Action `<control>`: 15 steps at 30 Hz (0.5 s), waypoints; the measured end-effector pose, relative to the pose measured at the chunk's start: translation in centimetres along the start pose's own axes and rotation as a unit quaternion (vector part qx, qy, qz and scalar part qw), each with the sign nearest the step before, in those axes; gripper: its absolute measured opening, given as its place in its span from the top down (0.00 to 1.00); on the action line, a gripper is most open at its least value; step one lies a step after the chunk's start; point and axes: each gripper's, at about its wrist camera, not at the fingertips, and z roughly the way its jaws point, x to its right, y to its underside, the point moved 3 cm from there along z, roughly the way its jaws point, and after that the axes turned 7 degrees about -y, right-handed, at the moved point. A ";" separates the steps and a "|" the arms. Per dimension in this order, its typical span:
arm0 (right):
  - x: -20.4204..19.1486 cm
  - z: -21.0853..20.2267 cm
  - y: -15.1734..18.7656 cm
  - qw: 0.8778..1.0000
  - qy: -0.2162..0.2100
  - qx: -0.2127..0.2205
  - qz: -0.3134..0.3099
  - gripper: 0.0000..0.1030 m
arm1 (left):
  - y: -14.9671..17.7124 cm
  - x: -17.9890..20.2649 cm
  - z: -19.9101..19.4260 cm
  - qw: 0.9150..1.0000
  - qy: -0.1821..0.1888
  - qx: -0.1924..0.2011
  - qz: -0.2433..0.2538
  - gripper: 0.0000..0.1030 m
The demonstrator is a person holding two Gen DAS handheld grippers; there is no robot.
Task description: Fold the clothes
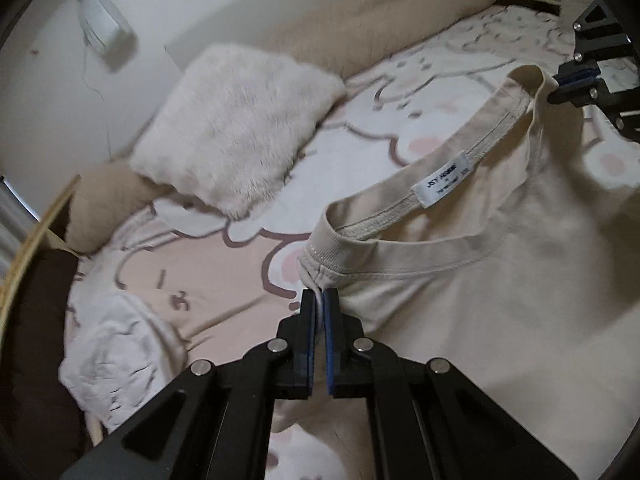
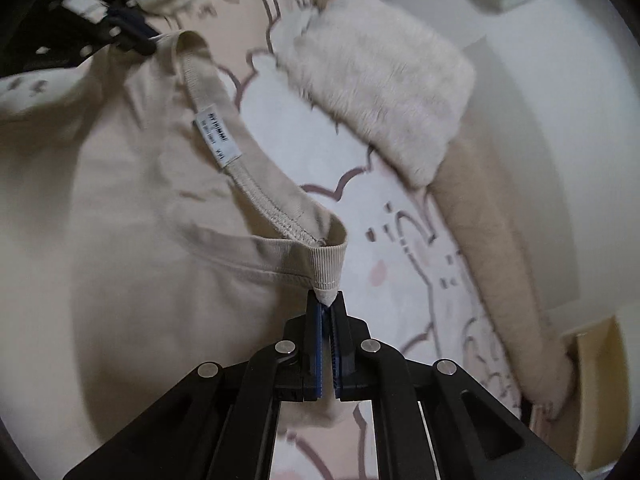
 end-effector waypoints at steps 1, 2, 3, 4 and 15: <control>-0.7 -1.8 0.4 1.000 0.008 0.008 -0.009 0.93 | 0.4 0.0 -1.9 1.000 -0.001 0.007 0.001 0.96; -1.5 -3.5 0.8 1.000 0.016 0.017 -0.017 0.93 | 0.9 0.3 -3.7 1.000 0.000 0.013 0.005 0.96; -2.2 -5.2 1.3 0.999 0.023 0.025 -0.025 0.93 | 1.4 0.5 -5.6 1.000 0.002 0.019 0.008 0.96; -3.0 -6.9 1.8 0.999 0.031 0.033 -0.031 0.93 | 1.8 0.8 -7.4 1.000 0.004 0.025 0.012 0.96; -13.4 -24.1 10.1 0.997 0.029 0.070 -0.026 0.93 | 11.8 7.3 -23.9 0.995 0.059 0.016 0.075 0.95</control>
